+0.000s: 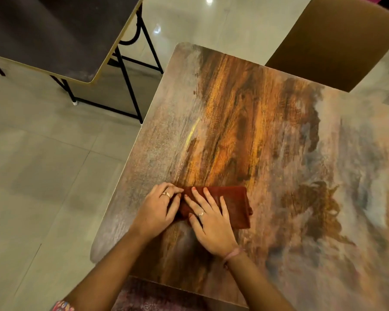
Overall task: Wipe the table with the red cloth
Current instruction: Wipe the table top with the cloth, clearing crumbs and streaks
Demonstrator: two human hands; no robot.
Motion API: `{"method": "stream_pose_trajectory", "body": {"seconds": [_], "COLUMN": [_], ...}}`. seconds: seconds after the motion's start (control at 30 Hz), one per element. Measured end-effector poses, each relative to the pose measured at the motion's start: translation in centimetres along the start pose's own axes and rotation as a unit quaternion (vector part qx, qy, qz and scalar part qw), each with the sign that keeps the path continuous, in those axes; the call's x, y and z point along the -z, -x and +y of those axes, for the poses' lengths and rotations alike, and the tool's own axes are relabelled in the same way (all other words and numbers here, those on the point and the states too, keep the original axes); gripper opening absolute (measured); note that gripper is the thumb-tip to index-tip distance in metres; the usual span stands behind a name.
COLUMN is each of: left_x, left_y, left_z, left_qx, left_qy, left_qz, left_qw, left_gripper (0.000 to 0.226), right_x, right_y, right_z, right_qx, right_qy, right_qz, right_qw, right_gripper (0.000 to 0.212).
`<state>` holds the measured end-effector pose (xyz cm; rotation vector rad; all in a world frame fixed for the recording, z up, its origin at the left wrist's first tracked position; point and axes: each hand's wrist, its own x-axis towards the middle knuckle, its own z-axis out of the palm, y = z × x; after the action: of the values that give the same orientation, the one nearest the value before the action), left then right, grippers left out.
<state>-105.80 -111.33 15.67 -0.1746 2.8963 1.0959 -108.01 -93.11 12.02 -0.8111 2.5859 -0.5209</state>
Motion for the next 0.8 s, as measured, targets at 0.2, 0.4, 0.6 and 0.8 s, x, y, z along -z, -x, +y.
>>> {"method": "stream_pose_trajectory", "body": {"seconds": [0.2, 0.4, 0.6, 0.8], "left_x": [1.0, 4.1, 7.0, 7.4], "left_y": [-1.8, -4.1, -9.9, -15.9], "left_z": [-2.5, -6.8, -11.4, -12.0], "left_qx": [-0.023, -0.011, 0.102, 0.217], "left_qy": [0.019, 0.023, 0.098, 0.315], "left_qz": [-0.011, 0.05, 0.009, -0.081], "left_qw": [0.999, 0.998, 0.99, 0.921], "left_gripper": [0.021, 0.027, 0.051, 0.042], "right_x": [3.4, 8.8, 5.6, -2.7], "right_y": [-12.0, -27.3, -24.1, -10.6], "right_z": [0.3, 2.8, -1.1, -12.6], "right_qx": [-0.021, -0.159, -0.219, -0.204], "right_qy": [-0.016, -0.063, -0.077, -0.112], "right_qz": [0.05, 0.084, 0.164, 0.134], "right_qw": [0.998, 0.982, 0.959, 0.963], "right_gripper": [0.045, 0.046, 0.049, 0.046]}}
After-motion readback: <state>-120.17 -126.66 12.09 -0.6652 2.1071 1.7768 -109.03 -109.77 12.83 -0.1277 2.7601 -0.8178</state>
